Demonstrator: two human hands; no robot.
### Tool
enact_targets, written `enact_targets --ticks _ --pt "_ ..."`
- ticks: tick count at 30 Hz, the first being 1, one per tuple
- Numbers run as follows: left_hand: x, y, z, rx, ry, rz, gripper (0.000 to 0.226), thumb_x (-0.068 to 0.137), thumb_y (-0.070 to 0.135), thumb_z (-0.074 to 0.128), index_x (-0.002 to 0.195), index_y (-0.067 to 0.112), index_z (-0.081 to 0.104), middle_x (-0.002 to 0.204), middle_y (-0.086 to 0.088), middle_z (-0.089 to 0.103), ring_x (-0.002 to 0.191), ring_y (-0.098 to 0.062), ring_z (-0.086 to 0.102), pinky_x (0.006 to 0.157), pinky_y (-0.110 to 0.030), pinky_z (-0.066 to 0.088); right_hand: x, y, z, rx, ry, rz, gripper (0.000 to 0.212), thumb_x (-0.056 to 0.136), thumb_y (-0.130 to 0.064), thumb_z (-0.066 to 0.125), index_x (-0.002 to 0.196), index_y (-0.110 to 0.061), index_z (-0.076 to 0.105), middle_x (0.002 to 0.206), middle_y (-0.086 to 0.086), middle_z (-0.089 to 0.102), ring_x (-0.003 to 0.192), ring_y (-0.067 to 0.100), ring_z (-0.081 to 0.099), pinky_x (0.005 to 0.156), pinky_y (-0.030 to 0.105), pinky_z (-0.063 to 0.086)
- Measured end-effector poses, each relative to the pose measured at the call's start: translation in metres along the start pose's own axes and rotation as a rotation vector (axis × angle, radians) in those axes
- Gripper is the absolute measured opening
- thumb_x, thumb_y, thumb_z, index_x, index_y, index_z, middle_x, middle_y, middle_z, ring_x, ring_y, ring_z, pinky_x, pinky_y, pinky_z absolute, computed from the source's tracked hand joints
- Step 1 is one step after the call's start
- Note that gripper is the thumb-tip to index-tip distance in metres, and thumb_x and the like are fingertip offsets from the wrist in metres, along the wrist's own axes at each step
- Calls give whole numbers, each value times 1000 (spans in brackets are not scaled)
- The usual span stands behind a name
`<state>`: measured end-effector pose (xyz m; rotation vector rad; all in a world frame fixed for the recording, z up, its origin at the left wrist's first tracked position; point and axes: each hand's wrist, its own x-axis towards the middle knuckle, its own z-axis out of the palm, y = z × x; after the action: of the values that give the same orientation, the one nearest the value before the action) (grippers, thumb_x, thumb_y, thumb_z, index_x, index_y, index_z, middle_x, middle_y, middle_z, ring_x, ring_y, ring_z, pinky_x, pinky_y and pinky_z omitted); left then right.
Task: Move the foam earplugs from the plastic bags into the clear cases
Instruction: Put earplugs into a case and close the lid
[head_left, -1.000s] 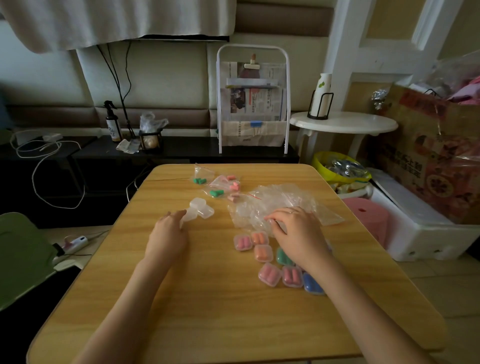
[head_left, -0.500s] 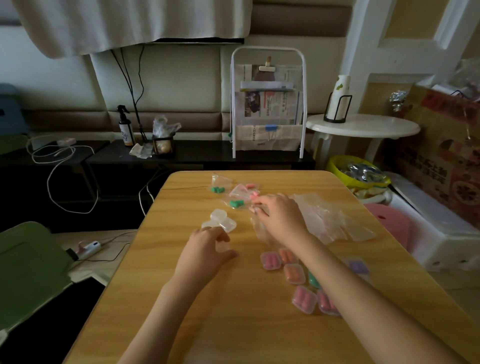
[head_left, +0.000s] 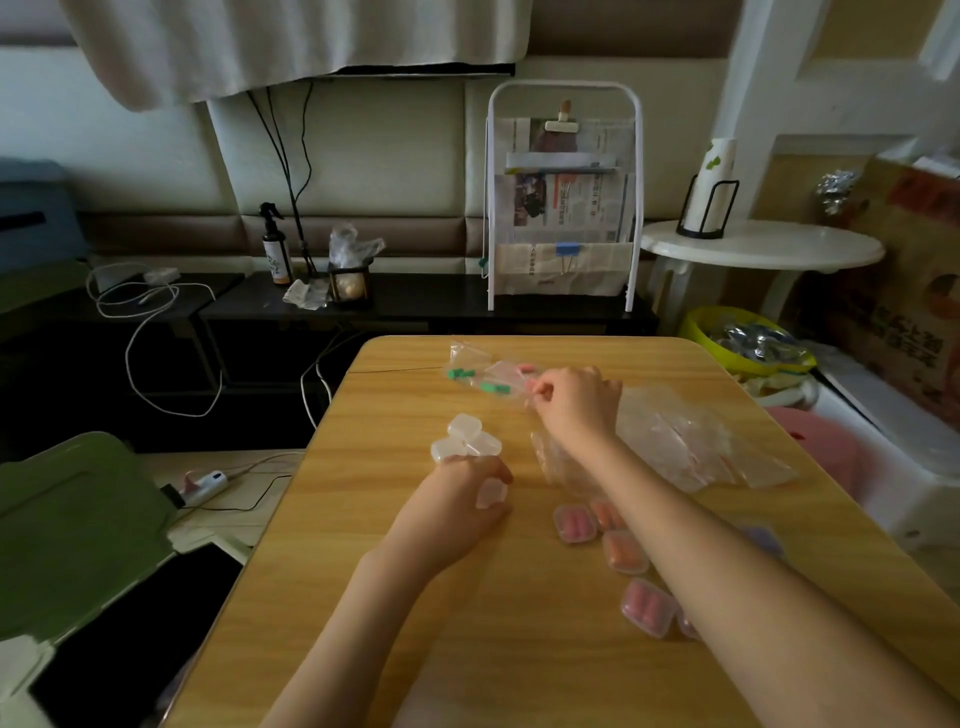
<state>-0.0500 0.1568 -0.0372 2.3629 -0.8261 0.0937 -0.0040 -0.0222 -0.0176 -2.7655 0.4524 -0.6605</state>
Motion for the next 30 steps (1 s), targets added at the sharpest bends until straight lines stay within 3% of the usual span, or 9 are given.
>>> enact_targets --ticks 4,6,9,12,15,18,22,26,30 --pt "-6 2 -3 -22 -62 4 39 82 25 70 119 25 59 116 9 61 108 -6 53 91 -20 42 4 8 -13 118 120 -15 16 93 -27 57 100 -24 71 97 -5 68 105 21 52 84 34 36" --pt "-10 4 -5 -27 -108 6 43 79 27 73 119 25 59 114 9 61 104 -4 54 91 -19 43 6 12 -17 223 143 -21 18 95 -23 55 105 -19 70 98 -1 70 95 19 58 76 29 44" --pt "-16 9 -7 -21 -168 -6 46 76 36 76 117 27 59 113 12 60 104 -2 54 90 -19 45 2 15 -27 376 111 10 20 97 -17 51 109 -15 67 99 -1 69 76 10 57 57 16 38" --pt "-21 18 -11 -37 -99 -28 50 76 47 72 120 27 58 115 16 56 105 -1 50 86 -17 40 -15 12 -43 607 17 50 20 98 -13 49 107 -12 66 99 1 69 72 7 56 55 17 38" --pt "-21 32 -18 -265 99 -134 55 78 50 66 124 23 54 116 15 55 105 -3 53 86 -20 45 -48 6 -63 818 -96 87 18 99 -12 47 105 -14 65 93 0 70 73 8 62 59 19 46" --pt "-22 44 -25 -697 112 -284 62 74 48 67 124 12 56 114 3 65 102 -12 63 89 -28 53 -86 3 -80 924 -205 131 20 100 -11 45 107 -18 62 94 -2 70 72 5 64 58 15 51" --pt "-27 57 -23 -1000 92 -362 16 89 18 63 97 4 63 95 -9 74 93 -20 70 85 -32 55 -122 11 -90 1133 -417 208 25 101 -8 42 108 -17 64 96 6 73 83 18 71 74 39 57" --pt "-32 66 -23 -1060 127 -390 4 91 3 58 92 -1 57 79 -16 68 69 -22 67 68 -32 60 -136 27 -104 1210 -460 245 28 102 -10 37 111 -13 64 107 9 70 89 22 68 57 21 54" --pt "-38 72 -20 -807 5 -306 8 88 1 62 93 -4 60 70 -11 64 54 -14 59 58 -27 57 -136 51 -111 1161 -347 145 24 97 -27 49 115 -21 65 106 -3 71 96 13 68 77 25 56"
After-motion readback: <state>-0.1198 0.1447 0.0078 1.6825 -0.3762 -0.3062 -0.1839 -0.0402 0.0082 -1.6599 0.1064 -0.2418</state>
